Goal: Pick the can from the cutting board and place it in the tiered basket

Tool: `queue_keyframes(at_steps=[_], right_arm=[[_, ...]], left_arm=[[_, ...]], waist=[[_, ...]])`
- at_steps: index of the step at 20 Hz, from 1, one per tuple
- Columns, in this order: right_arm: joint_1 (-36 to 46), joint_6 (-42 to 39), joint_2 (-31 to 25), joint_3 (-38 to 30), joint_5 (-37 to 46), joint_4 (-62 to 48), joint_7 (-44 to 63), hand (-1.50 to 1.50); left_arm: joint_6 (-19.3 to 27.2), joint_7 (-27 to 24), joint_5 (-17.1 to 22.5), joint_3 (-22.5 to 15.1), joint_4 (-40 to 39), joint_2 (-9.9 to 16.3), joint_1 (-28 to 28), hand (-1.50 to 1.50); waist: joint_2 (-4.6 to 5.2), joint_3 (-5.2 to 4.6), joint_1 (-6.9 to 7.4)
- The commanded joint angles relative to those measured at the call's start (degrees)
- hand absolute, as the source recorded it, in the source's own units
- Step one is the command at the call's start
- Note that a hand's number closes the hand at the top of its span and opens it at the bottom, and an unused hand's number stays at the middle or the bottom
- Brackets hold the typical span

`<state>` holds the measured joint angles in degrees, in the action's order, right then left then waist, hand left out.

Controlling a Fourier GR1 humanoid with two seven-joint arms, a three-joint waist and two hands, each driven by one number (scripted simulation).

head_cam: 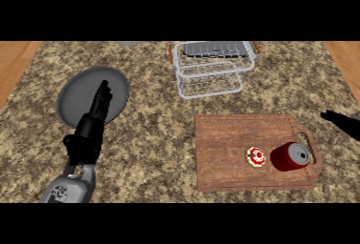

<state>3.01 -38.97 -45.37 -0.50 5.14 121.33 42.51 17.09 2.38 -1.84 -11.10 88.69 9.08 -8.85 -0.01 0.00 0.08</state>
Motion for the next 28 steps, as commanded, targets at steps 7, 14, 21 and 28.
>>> queue_keyframes(at_steps=[7, 14, 21, 28], right_arm=[[-1.54, -2.42, 5.04, -3.62, 12.47, -5.41, -5.56, -1.50], [-2.16, -5.87, 6.49, -7.22, 14.77, -10.69, -12.55, -1.50], [-5.13, -1.71, 13.65, -3.75, 22.93, -10.87, -18.47, -1.50], [-5.44, -1.49, 16.66, -3.44, 27.75, -14.43, -22.75, -1.50]], left_arm=[[-1.68, -1.51, -1.77, 1.84, 0.51, -1.10, 2.35, 0.00], [-3.97, -1.49, -1.29, 5.27, -2.04, -1.16, -0.36, 0.00], [-2.98, -3.27, -4.30, 3.84, -2.04, -4.34, 1.56, 0.00], [-6.09, -1.52, -4.00, 4.74, 2.79, -3.49, 4.37, 0.00]], waist=[[-0.01, -0.01, -0.06], [0.00, -0.01, -0.19], [-0.01, 0.00, -0.22], [-0.03, 0.00, -0.13]])
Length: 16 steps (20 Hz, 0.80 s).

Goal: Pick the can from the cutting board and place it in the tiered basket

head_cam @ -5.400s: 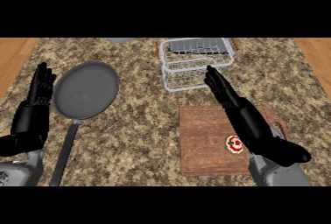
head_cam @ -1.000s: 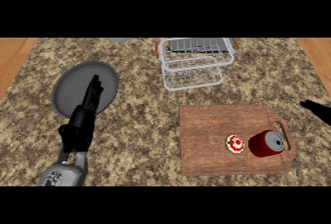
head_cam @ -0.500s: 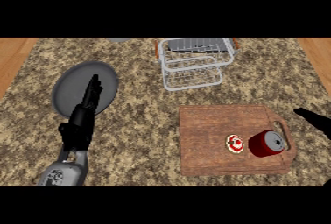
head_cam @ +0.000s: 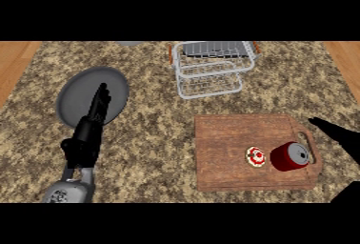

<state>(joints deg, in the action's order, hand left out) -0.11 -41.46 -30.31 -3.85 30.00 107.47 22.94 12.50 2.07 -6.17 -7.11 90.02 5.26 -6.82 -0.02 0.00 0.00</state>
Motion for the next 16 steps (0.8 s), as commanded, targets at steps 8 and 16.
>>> queue_keyframes(at_steps=[8, 16], right_arm=[[3.08, -2.69, 6.00, 0.97, 4.65, -3.39, 1.76, -1.50], [5.59, -2.81, 6.49, -0.36, 7.57, -8.25, -2.49, -1.50]], left_arm=[[0.71, -0.23, -3.04, 1.43, -2.73, -2.46, -3.44, 0.00], [-1.77, -1.41, -1.86, 2.89, -5.92, -3.41, -4.39, 0.00]], waist=[[0.02, 0.00, -0.04], [0.03, 0.00, -0.11]])
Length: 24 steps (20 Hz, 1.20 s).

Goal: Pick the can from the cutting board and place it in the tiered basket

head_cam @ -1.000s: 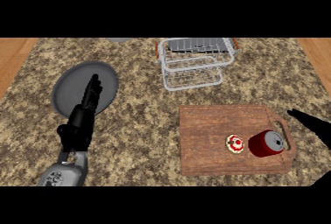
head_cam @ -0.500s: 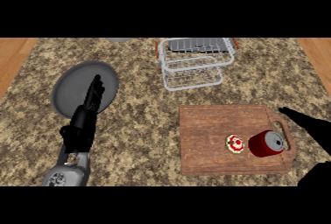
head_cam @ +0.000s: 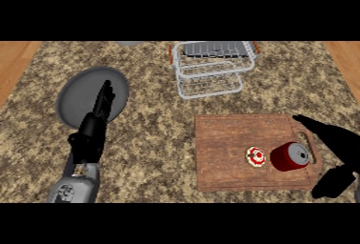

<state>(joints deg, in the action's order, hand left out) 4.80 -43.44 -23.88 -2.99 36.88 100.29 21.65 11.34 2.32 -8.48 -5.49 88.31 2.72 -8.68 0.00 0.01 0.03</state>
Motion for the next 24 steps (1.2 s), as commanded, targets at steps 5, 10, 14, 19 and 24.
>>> queue_keyframes(at_steps=[5, 10, 14, 19, 24], right_arm=[[-0.20, 3.10, 3.62, 0.22, 3.64, -3.14, -2.66, -1.50], [-0.71, 4.62, 2.55, 0.22, 6.41, -6.61, -6.82, -1.50], [-2.21, 8.46, 3.61, 0.76, 7.76, -9.28, -9.94, -1.50], [-1.50, 8.60, 9.36, 2.11, 8.11, -6.39, -4.41, -1.50], [-3.14, 18.57, 9.60, 3.28, 13.31, -12.20, -9.89, 1.50]], left_arm=[[-0.40, -2.07, -1.31, 0.25, 1.12, -0.64, 2.58, 0.00], [-0.21, -0.28, -2.06, 0.39, 0.22, -1.72, 0.05, 0.00], [-2.52, 6.08, -1.02, -0.33, 7.76, -0.57, 2.05, 0.00], [-1.50, 1.26, -2.11, 1.01, 0.66, -1.59, 0.07, 0.00], [-0.70, 2.75, -2.55, 0.52, 4.02, -2.37, 1.10, 0.00]], waist=[[-0.01, -0.01, -0.03], [0.01, 0.00, -0.08], [-0.02, 0.01, 0.05], [-0.01, -0.01, -0.09], [0.00, 0.02, 0.08]])
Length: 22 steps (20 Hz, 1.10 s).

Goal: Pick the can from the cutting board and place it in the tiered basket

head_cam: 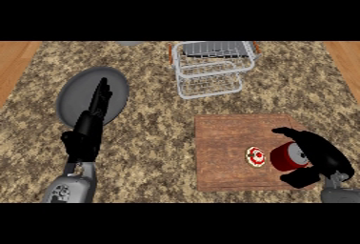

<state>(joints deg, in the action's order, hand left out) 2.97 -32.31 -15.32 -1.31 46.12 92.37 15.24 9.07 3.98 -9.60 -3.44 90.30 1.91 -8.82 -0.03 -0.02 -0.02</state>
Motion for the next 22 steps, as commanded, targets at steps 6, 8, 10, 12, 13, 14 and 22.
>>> queue_keyframes(at_steps=[6, 8, 10, 12, 13, 14, 22], right_arm=[[4.61, 12.86, -1.97, 3.09, 9.77, -8.14, -7.74, 1.50], [1.21, 17.13, -1.01, 3.01, 10.52, -7.70, -9.99, 1.50], [2.24, 13.52, 4.16, 11.00, 16.42, -1.61, 0.78, 1.50], [6.32, 11.32, 8.09, 18.74, 24.05, -4.52, 8.45, 1.50], [8.89, 9.64, 10.38, 22.73, 27.20, -5.29, 11.43, 1.50], [10.27, 9.28, 12.85, 25.84, 30.11, -7.97, 13.97, 1.50], [22.84, 11.08, 15.22, 43.96, 19.17, -13.72, 43.31, 1.50]], left_arm=[[-0.14, -1.28, -0.22, 1.05, -0.91, 0.43, 0.51, 0.00], [1.01, -0.87, -1.37, -0.70, -2.06, -1.66, -0.74, 0.00], [-1.18, -1.69, 0.80, 1.43, -1.67, 0.52, -0.05, 0.00], [-1.47, -0.57, -0.07, -0.67, -0.16, -0.04, 0.45, 0.00], [-0.69, -0.91, -0.81, -1.54, 0.18, -0.94, -0.29, 0.00], [-0.58, -0.46, -1.16, -1.75, -1.36, -1.29, -2.15, 0.00], [-0.81, -0.58, -0.57, -1.33, -2.40, -1.17, -1.84, 0.00]], waist=[[0.08, 0.02, 0.20], [0.05, 0.02, -0.05], [0.01, -0.02, 0.06], [0.08, -0.08, 1.55], [0.15, -0.18, 3.01], [0.51, -0.19, 3.31], [0.21, 0.02, 2.40]])
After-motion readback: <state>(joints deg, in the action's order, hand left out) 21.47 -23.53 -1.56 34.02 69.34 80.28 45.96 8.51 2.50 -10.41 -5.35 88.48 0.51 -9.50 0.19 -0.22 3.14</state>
